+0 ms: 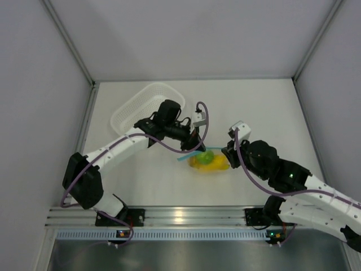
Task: Open the zip-top bag and remove the fake food
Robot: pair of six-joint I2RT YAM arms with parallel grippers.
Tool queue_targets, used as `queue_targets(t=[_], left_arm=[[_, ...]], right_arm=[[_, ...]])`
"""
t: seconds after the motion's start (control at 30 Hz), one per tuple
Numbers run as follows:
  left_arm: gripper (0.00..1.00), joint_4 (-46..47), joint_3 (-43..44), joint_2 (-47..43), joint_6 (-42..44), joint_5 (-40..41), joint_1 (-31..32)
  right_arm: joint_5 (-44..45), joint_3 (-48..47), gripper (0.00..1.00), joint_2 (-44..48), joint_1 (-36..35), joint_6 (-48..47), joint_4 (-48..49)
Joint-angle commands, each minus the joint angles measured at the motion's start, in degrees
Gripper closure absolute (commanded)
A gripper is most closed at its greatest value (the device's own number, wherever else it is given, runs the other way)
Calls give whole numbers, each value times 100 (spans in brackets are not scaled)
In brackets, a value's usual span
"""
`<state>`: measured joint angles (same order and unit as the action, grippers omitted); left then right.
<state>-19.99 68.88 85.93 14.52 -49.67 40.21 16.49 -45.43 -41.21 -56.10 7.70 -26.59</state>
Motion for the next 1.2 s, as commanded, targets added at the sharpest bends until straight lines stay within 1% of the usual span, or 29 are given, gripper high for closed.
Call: queue_targets(t=[0.0,0.07,0.17,0.23,0.27,0.33,0.37,0.4,0.43,0.47,0.5,0.53,0.6,0.63,0.67,0.73,0.77,0.8,0.87,0.93,0.97,1.0,1.03,1.1,1.13,1.17], left_arm=[[100,-181,-112,152,-55,335,-469],[100,-181,-129,240,-116,335,-583],[100,-181,-138,345,-169,292,-654],[100,-181,-138,424,-143,12,-646],[100,-172,-121,433,-143,-129,-654],[100,-181,-51,451,-143,-401,-637],[100,-181,-24,442,-152,-455,-619],[100,-181,11,442,-160,-482,-611],[100,-181,29,381,-169,-508,-584],[100,-172,46,363,-187,-491,-558],[100,-181,72,319,-204,-482,-532],[100,-172,73,232,-152,-569,-470],[100,-172,47,74,-125,-474,-382],[100,-172,46,38,-90,-456,-312],[100,-172,29,-6,-90,-438,-286],[100,-181,11,-155,-20,-482,-215],[100,-198,-24,-208,15,-639,-206],[100,-198,-33,-313,68,-727,-189],[100,-190,-50,-419,112,-999,-171],[100,-190,-33,-542,182,-1123,-136],[100,-198,-15,-586,208,-1167,-118],[100,-268,2,-630,287,-1185,-118],[100,-338,29,-656,331,-1203,-110],[100,-531,151,-613,419,-1212,-109],[100,-593,221,-595,454,-1203,-109],[100,-646,266,-560,472,-1203,-101]], right_arm=[[1285,-449,100,272,11,82,-364],[1601,-502,100,228,11,161,-505],[1708,-484,100,193,20,196,-497],[1516,-432,100,192,20,153,-383],[1219,-406,100,201,20,83,-217],[1059,-344,100,192,20,126,-75],[945,-335,69,123,20,187,13],[944,-344,62,61,28,257,22],[935,-370,59,-18,46,327,13],[839,-405,50,-253,72,415,13],[725,-484,45,-386,107,433,-21],[541,-528,45,-631,177,268,4],[84,-520,35,-791,187,57,153],[-109,-502,31,-818,195,-171,206],[-537,-467,25,-792,204,-277,268],[-1014,-406,20,-696,257,-471,452],[-1121,-353,17,-678,274,-489,514],[-1313,-344,17,-695,327,-533,558],[-1403,-370,17,-774,371,-559,558],[-1604,-396,19,-879,389,-630,480],[-1623,-423,23,-906,380,-656,436],[-1866,-432,27,-906,389,-691,409],[-2043,-432,37,-871,389,-726,383],[-2123,-414,48,-810,389,-726,400],[-2298,-371,53,-714,389,-718,470],[-2360,-353,53,-687,389,-726,479]])
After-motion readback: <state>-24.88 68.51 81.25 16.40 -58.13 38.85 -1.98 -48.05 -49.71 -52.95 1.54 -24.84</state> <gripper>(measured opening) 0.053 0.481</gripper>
